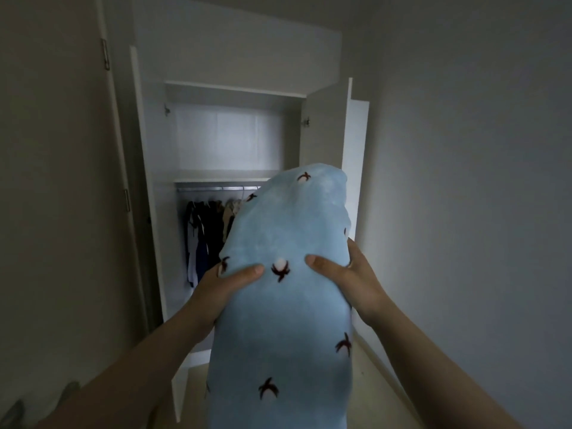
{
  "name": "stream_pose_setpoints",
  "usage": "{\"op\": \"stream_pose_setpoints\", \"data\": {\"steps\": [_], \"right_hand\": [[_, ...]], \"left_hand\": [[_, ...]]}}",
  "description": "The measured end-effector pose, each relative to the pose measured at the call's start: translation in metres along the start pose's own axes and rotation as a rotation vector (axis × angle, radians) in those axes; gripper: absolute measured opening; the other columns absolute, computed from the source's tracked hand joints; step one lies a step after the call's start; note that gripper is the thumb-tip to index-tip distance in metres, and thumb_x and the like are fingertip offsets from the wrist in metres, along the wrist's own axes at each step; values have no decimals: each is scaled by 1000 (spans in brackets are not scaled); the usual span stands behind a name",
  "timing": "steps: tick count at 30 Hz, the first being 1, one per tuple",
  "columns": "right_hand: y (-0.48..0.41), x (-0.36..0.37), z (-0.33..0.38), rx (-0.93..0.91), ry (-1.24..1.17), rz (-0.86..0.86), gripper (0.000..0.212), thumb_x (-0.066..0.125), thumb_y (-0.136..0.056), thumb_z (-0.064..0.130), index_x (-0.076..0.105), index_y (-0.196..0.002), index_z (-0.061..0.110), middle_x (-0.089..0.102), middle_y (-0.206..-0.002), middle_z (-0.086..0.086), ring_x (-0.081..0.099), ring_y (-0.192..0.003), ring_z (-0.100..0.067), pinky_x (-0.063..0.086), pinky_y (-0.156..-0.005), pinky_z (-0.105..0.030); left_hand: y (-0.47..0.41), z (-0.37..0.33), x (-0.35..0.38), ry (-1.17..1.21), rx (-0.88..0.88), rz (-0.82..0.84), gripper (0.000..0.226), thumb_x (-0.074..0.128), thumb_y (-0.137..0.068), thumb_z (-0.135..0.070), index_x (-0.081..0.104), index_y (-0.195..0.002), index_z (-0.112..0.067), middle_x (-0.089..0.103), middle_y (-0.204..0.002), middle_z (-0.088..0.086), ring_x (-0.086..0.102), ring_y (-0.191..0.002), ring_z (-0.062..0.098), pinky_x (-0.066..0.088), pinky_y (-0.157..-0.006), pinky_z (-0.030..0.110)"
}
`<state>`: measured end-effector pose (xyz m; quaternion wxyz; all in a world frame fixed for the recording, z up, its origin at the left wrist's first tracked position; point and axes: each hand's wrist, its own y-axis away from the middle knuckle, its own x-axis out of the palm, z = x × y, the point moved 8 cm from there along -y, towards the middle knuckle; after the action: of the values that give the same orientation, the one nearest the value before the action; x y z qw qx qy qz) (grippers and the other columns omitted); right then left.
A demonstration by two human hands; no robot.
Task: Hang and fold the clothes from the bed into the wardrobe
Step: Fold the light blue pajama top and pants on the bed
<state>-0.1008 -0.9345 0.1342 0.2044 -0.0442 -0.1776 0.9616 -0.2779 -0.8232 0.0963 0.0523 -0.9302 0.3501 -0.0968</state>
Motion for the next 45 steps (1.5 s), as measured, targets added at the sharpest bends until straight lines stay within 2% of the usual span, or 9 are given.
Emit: {"op": "stream_pose_setpoints", "data": {"steps": [8, 13, 21, 25, 27, 31, 36, 42, 45], "right_hand": [[-121, 26, -33, -19, 10, 9, 41, 78, -79, 22, 62, -115, 32, 73, -107, 5, 71, -95, -16, 58, -70, -27], [-195, 14, -64, -5, 29, 4, 61, 82, -69, 36, 57, -124, 31, 71, -113, 4, 70, -98, -16, 59, -82, -39], [-339, 4, -98, -49, -21, 63, 67, 86, -67, 35, 56, -126, 27, 70, -115, 2, 69, -101, -20, 57, -86, -46], [-409, 11, -123, -39, -22, 82, 66, 84, -63, 42, 57, -122, 33, 71, -110, 6, 70, -95, -13, 60, -76, -37], [-446, 16, -134, -56, -40, 110, 59, 85, -66, 37, 59, -119, 34, 72, -107, 8, 71, -92, -12, 60, -70, -31], [-512, 32, -165, -69, -38, 115, 54, 83, -70, 32, 60, -119, 34, 72, -107, 7, 71, -95, -16, 60, -75, -36], [-598, 59, -184, -77, -62, 130, 46, 80, -76, 22, 59, -116, 31, 73, -99, 14, 71, -87, -8, 56, -62, -19], [-699, 78, -209, -94, -45, 121, 50, 78, -78, 19, 58, -124, 22, 73, -106, 4, 71, -92, -13, 59, -70, -27], [-749, 88, -233, -75, -71, 127, 51, 80, -77, 22, 58, -123, 26, 72, -109, 3, 70, -96, -17, 59, -80, -39]], "left_hand": [[-112, 1, -60, -6, 22, -28, 46, 71, -77, -26, 63, -121, -18, 72, -110, 2, 70, -98, 21, 59, -72, 29], [-187, 12, -73, -12, 27, -50, 44, 72, -78, -26, 64, -120, -18, 72, -110, 6, 70, -98, 24, 59, -73, 33], [-310, -1, -108, -65, 98, -180, 39, 76, -70, -28, 70, -108, -20, 74, -102, 3, 72, -88, 20, 58, -62, 26], [-369, 1, -136, -78, 103, -235, 45, 78, -65, -33, 69, -108, -23, 75, -99, -1, 72, -86, 19, 58, -61, 26], [-402, 5, -150, -80, 115, -251, 43, 77, -65, -34, 69, -106, -24, 75, -98, -3, 72, -85, 18, 58, -59, 25], [-462, 14, -185, -82, 149, -251, 37, 75, -70, -30, 69, -105, -25, 75, -97, -4, 72, -85, 16, 57, -59, 23], [-542, 10, -234, -69, 155, -231, 36, 73, -73, -28, 68, -108, -25, 74, -101, -1, 72, -89, 20, 58, -62, 26], [-636, 13, -282, -67, 137, -237, 41, 74, -73, -29, 67, -113, -22, 73, -106, 3, 71, -94, 24, 60, -69, 33], [-674, 15, -307, -82, 141, -283, 43, 76, -69, -33, 68, -110, -23, 74, -103, 1, 72, -91, 22, 59, -66, 30]]}}
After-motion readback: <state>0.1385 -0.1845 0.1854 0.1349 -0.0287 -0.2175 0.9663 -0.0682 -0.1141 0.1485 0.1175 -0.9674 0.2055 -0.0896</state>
